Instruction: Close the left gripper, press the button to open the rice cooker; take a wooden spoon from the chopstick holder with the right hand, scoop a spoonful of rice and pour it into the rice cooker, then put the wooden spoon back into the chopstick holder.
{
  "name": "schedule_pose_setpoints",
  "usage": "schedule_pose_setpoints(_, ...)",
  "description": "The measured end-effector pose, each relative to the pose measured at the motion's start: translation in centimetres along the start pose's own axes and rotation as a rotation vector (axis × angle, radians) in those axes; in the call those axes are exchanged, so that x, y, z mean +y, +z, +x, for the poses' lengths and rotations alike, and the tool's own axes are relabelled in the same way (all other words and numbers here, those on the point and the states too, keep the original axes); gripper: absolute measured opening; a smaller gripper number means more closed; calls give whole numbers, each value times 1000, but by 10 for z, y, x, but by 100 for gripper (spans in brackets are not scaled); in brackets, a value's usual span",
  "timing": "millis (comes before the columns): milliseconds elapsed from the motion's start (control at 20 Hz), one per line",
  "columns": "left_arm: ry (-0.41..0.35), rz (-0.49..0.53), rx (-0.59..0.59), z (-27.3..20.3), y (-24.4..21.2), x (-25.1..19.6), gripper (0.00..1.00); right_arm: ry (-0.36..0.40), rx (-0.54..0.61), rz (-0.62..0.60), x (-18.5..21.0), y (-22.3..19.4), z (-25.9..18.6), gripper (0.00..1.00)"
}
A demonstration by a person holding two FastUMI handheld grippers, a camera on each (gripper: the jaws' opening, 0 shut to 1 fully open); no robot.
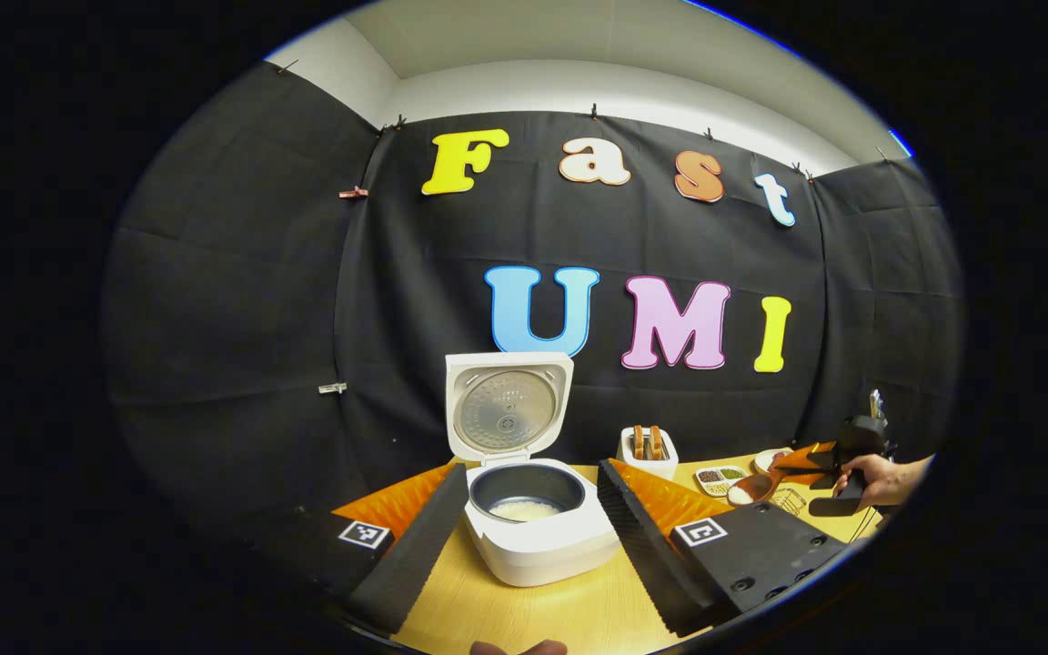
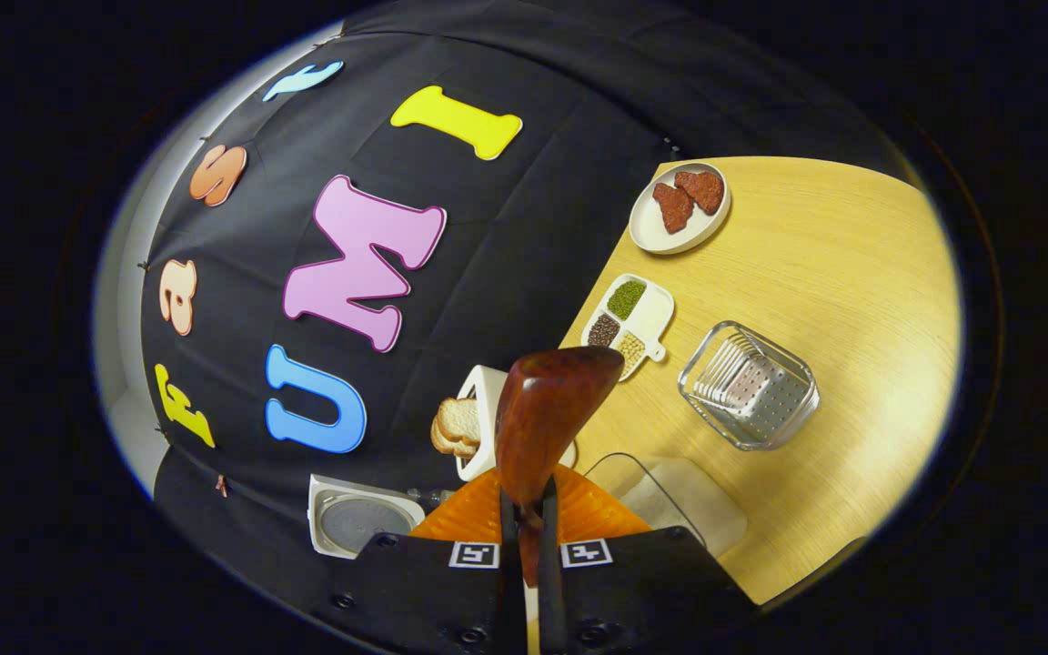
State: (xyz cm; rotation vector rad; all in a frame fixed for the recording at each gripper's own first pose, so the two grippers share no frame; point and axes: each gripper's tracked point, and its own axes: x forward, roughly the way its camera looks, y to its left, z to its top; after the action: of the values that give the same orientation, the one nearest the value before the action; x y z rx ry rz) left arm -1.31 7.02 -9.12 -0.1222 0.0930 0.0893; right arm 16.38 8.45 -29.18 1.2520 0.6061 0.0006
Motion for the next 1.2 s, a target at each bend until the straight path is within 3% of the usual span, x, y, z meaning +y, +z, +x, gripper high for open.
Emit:
schedule_pose_setpoints(250, 5, -5, 19, 1, -8, 11, 98, 86, 45, -52, 78, -26, 11, 10)
schedule_pose_setpoints(550, 32, -13, 42, 3, -17, 30, 98, 170, 129, -82, 159, -90, 51, 10)
schedule_pose_setpoints(900, 65, -22, 56, 5, -28, 48, 98, 193, 225, -156, 208, -174, 96, 10)
schedule_pose_setpoints(1200, 104, -25, 77, 7, -40, 68, 99, 206, 210, -336, 233, -219, 128, 10)
